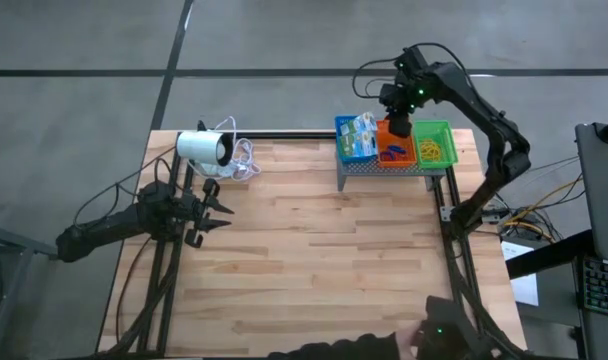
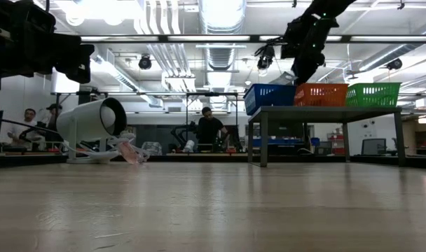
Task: Pick & Place Office Desk Supplies
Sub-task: Return to Home Position
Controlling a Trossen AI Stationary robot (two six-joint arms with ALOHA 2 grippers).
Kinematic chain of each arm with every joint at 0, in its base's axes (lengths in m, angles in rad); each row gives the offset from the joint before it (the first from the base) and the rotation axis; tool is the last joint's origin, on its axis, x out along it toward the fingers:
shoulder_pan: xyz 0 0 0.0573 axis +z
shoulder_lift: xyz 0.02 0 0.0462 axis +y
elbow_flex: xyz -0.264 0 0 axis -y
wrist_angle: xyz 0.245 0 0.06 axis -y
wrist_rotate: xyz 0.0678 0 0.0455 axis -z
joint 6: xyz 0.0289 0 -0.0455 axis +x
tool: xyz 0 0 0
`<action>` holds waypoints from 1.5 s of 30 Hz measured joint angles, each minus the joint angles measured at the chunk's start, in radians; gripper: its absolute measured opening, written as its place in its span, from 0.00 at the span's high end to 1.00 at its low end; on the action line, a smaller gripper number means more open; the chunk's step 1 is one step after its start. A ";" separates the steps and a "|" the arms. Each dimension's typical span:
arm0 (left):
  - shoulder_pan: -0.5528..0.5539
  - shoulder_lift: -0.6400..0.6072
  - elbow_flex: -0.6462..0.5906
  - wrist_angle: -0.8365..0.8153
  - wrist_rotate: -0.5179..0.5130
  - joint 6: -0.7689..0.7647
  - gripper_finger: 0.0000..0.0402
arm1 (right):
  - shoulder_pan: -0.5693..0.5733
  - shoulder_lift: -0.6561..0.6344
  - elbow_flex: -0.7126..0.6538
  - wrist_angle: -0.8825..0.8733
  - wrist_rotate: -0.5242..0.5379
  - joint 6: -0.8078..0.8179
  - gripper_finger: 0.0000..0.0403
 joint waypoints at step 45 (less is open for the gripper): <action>0.000 0.000 0.000 0.000 0.000 0.003 0.67 | 0.763 -0.489 -0.601 1.008 0.040 0.763 0.84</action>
